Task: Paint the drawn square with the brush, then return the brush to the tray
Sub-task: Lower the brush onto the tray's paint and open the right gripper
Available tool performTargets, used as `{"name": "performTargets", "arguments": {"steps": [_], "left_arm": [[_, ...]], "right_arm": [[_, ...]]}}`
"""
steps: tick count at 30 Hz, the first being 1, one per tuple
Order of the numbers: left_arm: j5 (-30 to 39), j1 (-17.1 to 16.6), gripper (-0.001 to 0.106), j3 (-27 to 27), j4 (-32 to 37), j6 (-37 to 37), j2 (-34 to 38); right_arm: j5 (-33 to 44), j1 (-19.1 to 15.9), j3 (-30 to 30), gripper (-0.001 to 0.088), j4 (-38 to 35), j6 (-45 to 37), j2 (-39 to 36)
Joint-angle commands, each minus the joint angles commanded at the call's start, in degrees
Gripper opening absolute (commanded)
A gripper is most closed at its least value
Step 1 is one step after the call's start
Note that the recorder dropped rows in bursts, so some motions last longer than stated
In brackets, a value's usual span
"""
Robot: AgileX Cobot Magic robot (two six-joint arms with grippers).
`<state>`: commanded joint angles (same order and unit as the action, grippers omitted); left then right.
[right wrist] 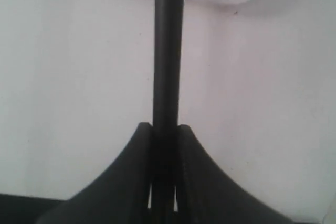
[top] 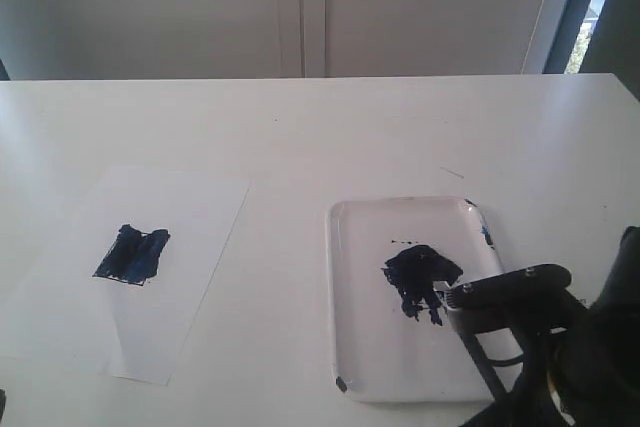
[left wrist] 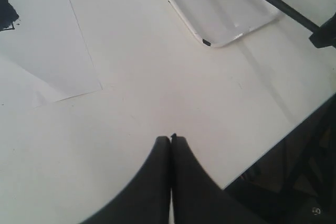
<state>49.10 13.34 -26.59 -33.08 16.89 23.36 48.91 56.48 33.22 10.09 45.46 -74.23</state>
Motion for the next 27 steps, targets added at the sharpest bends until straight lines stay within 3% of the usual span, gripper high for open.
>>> {"name": "performTargets", "arguments": {"steps": [2, 4, 10, 15, 18, 23, 27], "left_arm": [[0.0, 0.0, 0.0, 0.0, 0.0, 0.0, 0.0], [0.0, 0.0, 0.0, 0.0, 0.0, 0.0, 0.0], [-0.16, 0.0, 0.0, 0.0, 0.0, 0.0, 0.0], [-0.53, 0.0, 0.0, 0.0, 0.0, 0.0, 0.0], [-0.53, 0.0, 0.0, 0.0, 0.0, 0.0, 0.0], [-1.23, 0.0, 0.0, 0.0, 0.65, -0.27, 0.0], [-1.95, 0.0, 0.0, 0.0, 0.65, -0.27, 0.0]], "right_arm": [[-2.33, 0.0, 0.0, 0.0034, 0.35, 0.63, -0.12], [-4.98, 0.0, 0.0, 0.0139, 1.16, 2.33, -0.12], [-5.69, 0.0, 0.0, 0.0288, 1.6, 4.92, -0.12], [-6.19, 0.0, 0.21, 0.0304, 1.6, 4.99, 0.34], [-10.5, 0.21, 0.21, 0.0304, 2.45, 2.06, 3.89], [-17.52, 0.21, 0.21, 0.0302, 9.68, 2.1, 16.47], [-18.85, 0.21, 0.21, 0.0302, 15.89, 2.33, 24.63]]}}
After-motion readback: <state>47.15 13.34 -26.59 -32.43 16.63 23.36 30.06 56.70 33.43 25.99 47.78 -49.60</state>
